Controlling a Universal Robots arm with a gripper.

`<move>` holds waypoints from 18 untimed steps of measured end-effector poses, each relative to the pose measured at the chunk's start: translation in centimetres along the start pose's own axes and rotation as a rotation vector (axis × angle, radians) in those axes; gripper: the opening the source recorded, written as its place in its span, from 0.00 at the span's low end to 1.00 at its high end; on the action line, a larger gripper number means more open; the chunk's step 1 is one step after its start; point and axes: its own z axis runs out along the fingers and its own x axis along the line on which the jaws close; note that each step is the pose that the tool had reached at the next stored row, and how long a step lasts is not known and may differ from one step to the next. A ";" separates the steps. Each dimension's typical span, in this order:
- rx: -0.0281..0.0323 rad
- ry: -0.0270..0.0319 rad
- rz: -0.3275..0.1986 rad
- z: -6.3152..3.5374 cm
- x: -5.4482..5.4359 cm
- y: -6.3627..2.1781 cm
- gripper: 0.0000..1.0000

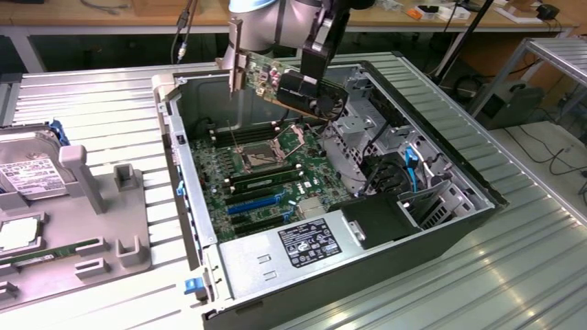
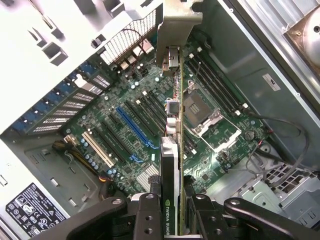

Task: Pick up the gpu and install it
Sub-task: 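Insert the gpu into the slot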

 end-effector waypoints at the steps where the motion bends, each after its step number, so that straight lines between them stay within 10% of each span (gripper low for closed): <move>1: -0.0001 0.0001 -0.003 0.00 0.0 0.00 0.27; 18: -0.0029 0.0050 -0.122 0.00 0.0 0.00 0.27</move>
